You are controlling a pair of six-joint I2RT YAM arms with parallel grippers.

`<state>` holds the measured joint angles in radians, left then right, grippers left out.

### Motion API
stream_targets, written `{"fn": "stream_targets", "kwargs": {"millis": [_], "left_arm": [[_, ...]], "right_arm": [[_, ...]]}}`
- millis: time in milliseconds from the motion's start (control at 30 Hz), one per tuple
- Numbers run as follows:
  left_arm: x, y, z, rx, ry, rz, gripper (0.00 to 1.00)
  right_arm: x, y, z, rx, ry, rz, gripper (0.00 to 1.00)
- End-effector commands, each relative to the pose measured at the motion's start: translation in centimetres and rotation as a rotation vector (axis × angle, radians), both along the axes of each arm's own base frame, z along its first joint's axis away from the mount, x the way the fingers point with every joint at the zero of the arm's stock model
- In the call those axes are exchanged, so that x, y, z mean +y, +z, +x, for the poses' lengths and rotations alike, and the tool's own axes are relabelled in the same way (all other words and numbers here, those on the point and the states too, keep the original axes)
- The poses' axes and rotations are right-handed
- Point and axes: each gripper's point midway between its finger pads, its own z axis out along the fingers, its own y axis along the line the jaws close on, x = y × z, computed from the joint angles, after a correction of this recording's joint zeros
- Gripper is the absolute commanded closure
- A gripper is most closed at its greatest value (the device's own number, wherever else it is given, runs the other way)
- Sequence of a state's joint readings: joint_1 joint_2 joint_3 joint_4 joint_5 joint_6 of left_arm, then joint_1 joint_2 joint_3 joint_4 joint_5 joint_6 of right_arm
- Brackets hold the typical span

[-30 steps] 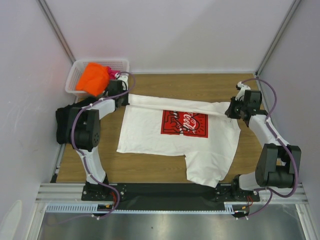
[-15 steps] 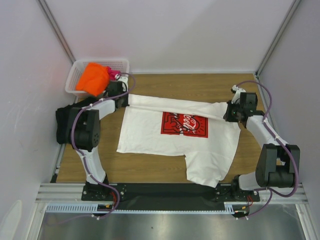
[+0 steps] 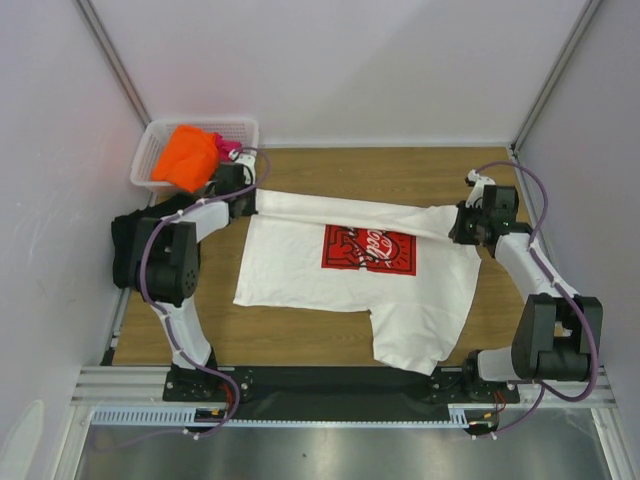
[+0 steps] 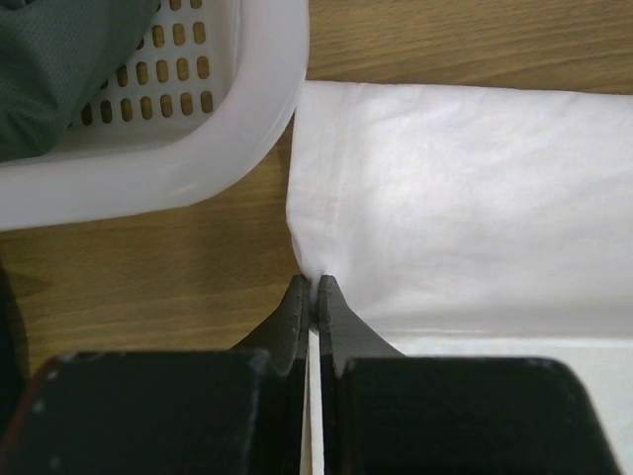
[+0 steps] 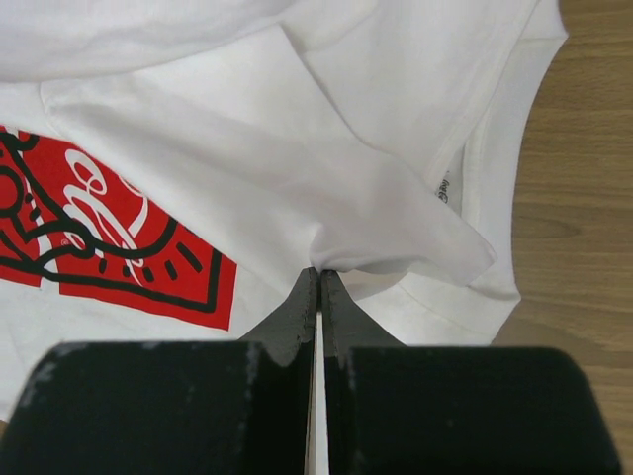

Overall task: Fold and stack the t-shirts
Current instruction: Fold the tshirt

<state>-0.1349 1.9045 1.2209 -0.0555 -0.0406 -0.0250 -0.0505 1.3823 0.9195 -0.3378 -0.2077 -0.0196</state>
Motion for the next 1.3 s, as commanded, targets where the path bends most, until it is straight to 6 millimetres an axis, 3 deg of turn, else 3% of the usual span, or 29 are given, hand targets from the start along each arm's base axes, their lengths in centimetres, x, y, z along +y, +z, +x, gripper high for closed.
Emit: {"fn": "stream_targets", "kwargs": {"millis": [0, 133, 733, 767, 833, 867, 900, 933, 967, 1000, 1067, 1133, 1200, 1267], "left_arm": [[0.7, 3.1, 0.0, -0.074, -0.005, 0.004, 1.00], [0.7, 3.4, -0.7, -0.088, -0.001, -0.005, 1.00], [0.5, 1.5, -3.0, -0.020, -0.009, -0.019, 1.00], [0.5, 1.4, -3.2, -0.014, -0.008, -0.020, 0.99], [1.0, 1.5, -3.2, -0.018, 0.015, -0.005, 0.83], [1.1, 1.5, -3.1, -0.019, 0.026, -0.001, 0.73], [1.3, 1.6, -3.1, -0.018, 0.031, 0.003, 0.57], [1.3, 1.9, -3.0, -0.024, 0.033, 0.004, 0.50], [1.3, 2.3, -2.9, -0.030, 0.032, 0.002, 0.41], [1.2, 2.6, -2.9, -0.036, 0.031, 0.001, 0.29], [1.1, 4.0, -2.9, -0.059, 0.035, -0.012, 0.24], [1.0, 5.6, -2.9, -0.089, 0.035, -0.026, 0.13], [0.6, 7.0, -2.9, -0.115, 0.025, -0.046, 0.11], [-0.6, 8.9, -3.0, -0.153, 0.002, -0.076, 0.11]], "right_arm": [[-1.3, 1.9, 0.1, -0.058, -0.027, -0.030, 1.00], [-1.9, 2.0, 0.2, -0.061, -0.034, -0.044, 1.00], [-0.6, 0.6, -1.0, 0.001, -0.001, -0.023, 1.00], [-0.6, 0.6, -1.0, 0.003, 0.001, -0.023, 1.00], [-0.3, 1.0, -0.6, 0.005, 0.009, -0.009, 1.00], [0.1, 1.4, -0.4, 0.000, 0.023, 0.009, 0.96], [0.4, 1.6, -0.3, 0.005, 0.033, 0.024, 0.81], [0.7, 1.9, -0.5, 0.015, 0.042, 0.035, 0.69], [1.0, 3.0, -0.1, -0.006, 0.052, 0.042, 0.41], [1.0, 3.8, -0.1, -0.020, 0.050, 0.045, 0.31], [0.8, 5.6, 0.2, -0.055, 0.043, 0.044, 0.17], [0.2, 7.4, 0.7, -0.103, 0.009, 0.038, 0.06], [0.1, 9.1, 1.4, -0.138, -0.019, 0.060, 0.02], [0.3, 9.4, 2.4, -0.138, -0.057, 0.111, 0.00]]}}
